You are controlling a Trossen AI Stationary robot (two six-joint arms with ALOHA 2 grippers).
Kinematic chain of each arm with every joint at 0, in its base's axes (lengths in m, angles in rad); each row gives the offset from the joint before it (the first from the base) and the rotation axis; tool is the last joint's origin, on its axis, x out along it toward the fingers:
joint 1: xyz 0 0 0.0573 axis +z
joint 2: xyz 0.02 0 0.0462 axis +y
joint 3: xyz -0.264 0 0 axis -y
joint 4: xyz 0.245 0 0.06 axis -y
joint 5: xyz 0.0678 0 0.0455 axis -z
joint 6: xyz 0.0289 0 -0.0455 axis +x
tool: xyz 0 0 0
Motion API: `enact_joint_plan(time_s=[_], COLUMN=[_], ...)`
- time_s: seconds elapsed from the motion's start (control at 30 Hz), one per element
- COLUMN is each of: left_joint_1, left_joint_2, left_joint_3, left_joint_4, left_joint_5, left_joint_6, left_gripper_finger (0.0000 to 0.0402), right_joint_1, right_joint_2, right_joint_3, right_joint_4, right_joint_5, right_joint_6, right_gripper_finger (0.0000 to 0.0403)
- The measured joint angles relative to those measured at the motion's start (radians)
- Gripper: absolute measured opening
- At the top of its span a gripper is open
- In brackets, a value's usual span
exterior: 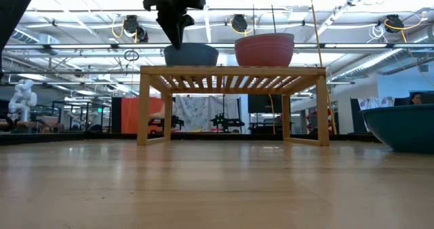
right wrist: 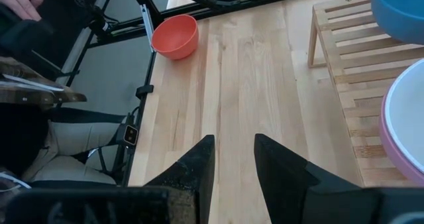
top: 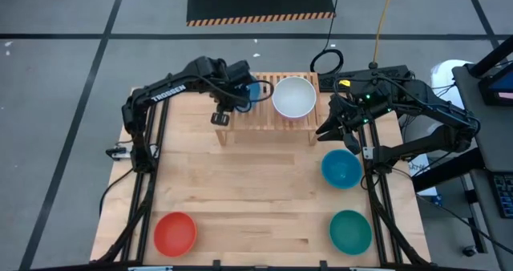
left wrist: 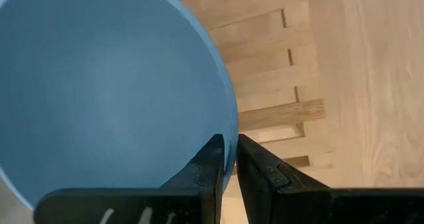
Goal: Place and stack bowls onto a shelf
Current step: Put the light blue bowl on the shelf, then stack the orange bowl on top of the light blue bowl on the shelf
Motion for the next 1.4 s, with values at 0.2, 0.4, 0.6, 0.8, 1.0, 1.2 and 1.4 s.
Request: enact_joint_plan(time_s=[0.2, 0.4, 0.6, 0.8, 1.0, 1.2, 1.4], left_joint_1=[-0.018, -0.021, -0.021, -0.021, -0.032, -0.04, -0.057], left_joint_2=[-0.002, -0.002, -0.002, -0.002, -0.002, -0.04, -0.107], left_joint_3=[0.0, 0.0, 0.0, 0.0, 0.0, -0.001, -0.001], left_joint_4=[0.0, -0.002, -0.024, -0.009, -0.001, 0.002, 0.004], left_joint_5=[-0.001, -0.001, -0.002, -0.002, -0.043, -0.061, -0.061], left_joint_6=[-0.003, -0.003, 0.001, -0.004, -0.003, -0.011, -0.026], left_gripper_finger=[0.0047, 0.0047, 0.0047, 0.0047, 0.0047, 0.0047, 0.0047], right_joint_1=[0.0, 0.0, 0.0, 0.0, 0.0, 0.0, 0.0], right_joint_2=[0.0, 0.0, 0.0, 0.0, 0.0, 0.0, 0.0], right_joint_3=[0.0, 0.0, 0.0, 0.0, 0.0, 0.0, 0.0], right_joint_4=[0.0, 0.0, 0.0, 0.0, 0.0, 0.0, 0.0], right_joint_5=[0.0, 0.001, 0.0, 0.0, 0.0, 0.0, 0.0], right_joint_6=[0.0, 0.0, 0.0, 0.0, 0.0, 0.0, 0.0], right_gripper_finger=[0.0102, 0.0102, 0.0102, 0.0102, 0.0102, 0.0102, 0.0102])
